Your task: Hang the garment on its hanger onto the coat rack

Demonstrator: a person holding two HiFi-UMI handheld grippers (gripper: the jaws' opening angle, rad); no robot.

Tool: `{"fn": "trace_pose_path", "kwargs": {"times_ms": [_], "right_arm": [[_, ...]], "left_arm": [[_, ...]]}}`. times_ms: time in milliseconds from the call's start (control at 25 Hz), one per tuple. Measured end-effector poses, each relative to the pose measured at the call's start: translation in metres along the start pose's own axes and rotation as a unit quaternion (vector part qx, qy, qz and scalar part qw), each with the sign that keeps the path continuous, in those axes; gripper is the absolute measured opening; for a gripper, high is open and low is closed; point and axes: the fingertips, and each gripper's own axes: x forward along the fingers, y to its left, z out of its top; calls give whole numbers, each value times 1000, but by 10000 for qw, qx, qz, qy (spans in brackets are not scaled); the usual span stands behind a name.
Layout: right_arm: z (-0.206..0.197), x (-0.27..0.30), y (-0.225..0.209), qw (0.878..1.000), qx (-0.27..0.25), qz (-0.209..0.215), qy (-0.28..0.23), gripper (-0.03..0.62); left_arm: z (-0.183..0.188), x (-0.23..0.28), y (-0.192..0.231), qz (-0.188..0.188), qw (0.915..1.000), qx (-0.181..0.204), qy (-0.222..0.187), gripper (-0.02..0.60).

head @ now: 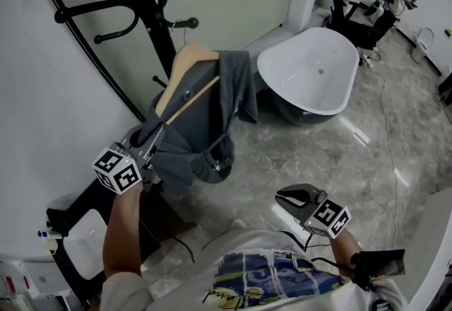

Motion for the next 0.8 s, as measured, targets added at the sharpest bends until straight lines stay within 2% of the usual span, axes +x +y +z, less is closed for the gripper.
{"fn": "trace_pose_path", "kwargs": {"times_ms": [360,640,720,760,800], "right_arm": [[-2,8,3,9997,103,79,209,35],[-9,-3,7,9996,119,170,171,35],[-9,-6,9,9995,107,247,140,35],[-9,-8,10,9995,98,279,127,35],[-10,-11,11,9994,87,303,120,35]], "left_arm": [[-6,-1,28,133,9999,69,20,40],[-9,2,36,502,9972,489,248,56],[-12,4,39,776,9934,719,437,103],[-13,3,42,968,9902,849,533,149],[-12,1,44,1178,9863,979,614,224]]}}
